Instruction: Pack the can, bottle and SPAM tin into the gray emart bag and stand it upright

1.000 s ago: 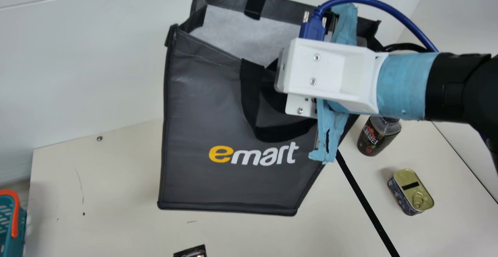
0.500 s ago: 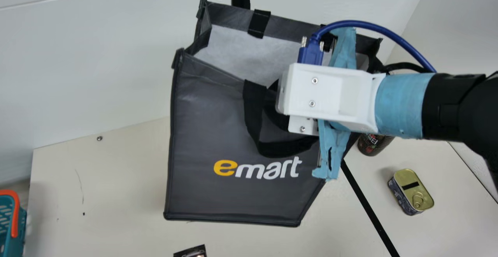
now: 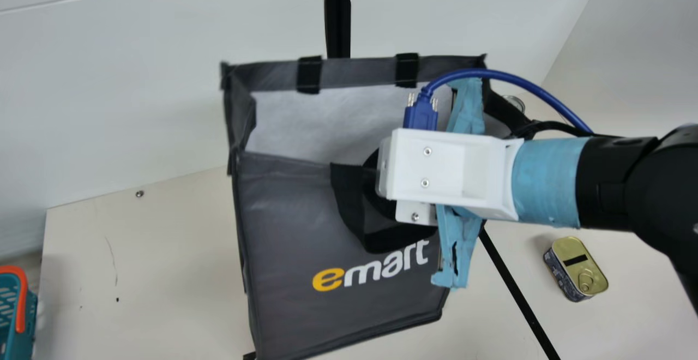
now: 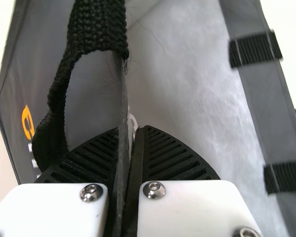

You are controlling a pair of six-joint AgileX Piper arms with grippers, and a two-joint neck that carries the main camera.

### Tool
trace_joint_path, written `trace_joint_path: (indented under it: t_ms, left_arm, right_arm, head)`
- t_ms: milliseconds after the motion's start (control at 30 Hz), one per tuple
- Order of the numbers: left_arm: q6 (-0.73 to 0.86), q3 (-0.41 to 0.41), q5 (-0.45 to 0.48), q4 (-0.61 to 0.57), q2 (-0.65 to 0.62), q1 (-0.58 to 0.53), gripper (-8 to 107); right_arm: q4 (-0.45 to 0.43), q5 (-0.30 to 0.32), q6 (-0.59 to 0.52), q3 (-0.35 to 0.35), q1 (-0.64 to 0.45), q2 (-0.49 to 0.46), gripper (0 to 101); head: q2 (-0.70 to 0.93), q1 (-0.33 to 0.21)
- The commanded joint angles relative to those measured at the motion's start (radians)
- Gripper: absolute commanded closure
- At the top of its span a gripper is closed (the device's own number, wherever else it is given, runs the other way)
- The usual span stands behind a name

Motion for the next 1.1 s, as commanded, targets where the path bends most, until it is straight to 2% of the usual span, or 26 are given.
trace_joint_path:
  t_ms: [0, 300, 700, 1067]
  left_arm:
    - [0.000, 0.000, 0.000, 0.000, 0.000, 0.000, 9]
    - [0.000, 0.000, 0.000, 0.000, 0.000, 0.000, 9]
    - [0.000, 0.000, 0.000, 0.000, 0.000, 0.000, 9]
    - [0.000, 0.000, 0.000, 0.000, 0.000, 0.000, 9]
  right_arm:
    - [-0.001, -0.001, 0.010, 0.010, 0.009, -0.006, 101]
    - [-0.014, -0.001, 0.061, 0.057, 0.062, -0.038, 101]
    - [-0.041, -0.001, 0.163, 0.115, 0.141, -0.098, 61]
    - [-0.101, -0.001, 0.276, 0.152, 0.229, -0.166, 25]
  head:
    - [-0.001, -0.023]
    - [-0.001, -0.023]
    - [-0.001, -0.023]
    - [-0.001, -0.023]
